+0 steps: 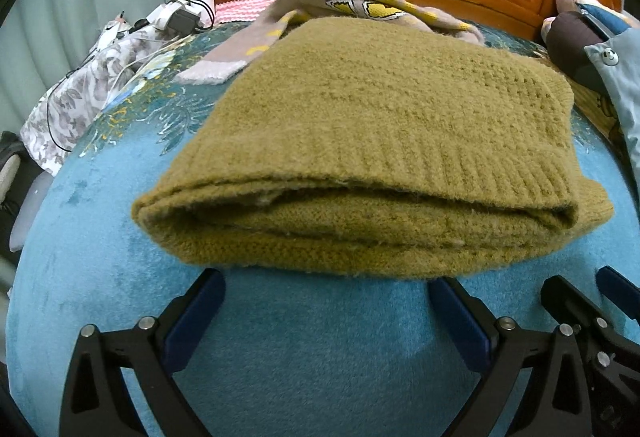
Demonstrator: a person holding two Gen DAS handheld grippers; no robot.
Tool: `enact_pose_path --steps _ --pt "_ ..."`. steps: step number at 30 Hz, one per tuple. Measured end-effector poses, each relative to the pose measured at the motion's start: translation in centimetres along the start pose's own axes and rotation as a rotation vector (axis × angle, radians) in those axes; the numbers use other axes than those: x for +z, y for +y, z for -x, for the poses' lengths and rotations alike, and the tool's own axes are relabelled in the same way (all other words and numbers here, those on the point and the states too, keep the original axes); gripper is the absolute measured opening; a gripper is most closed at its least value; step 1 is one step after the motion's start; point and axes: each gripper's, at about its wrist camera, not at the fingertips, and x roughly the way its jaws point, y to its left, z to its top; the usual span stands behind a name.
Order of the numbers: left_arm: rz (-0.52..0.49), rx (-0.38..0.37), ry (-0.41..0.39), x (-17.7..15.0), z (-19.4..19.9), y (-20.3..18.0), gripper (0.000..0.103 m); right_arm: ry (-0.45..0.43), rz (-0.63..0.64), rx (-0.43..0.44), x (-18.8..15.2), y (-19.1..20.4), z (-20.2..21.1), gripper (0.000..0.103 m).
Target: Fold clothes
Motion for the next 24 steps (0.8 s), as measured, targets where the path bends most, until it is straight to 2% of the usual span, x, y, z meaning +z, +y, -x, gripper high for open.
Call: enact_pose_path --steps 4,24 --pt "0.001 -0.002 0.002 0.03 0.01 0.03 0.103 -0.005 -0.013 0.047 -0.19 -0.38 0.08 0.087" --pt "0.011 -0.010 0.013 0.16 0.01 0.02 0.103 -0.019 -0.024 0.095 -0.45 -0.54 0.05 0.093"
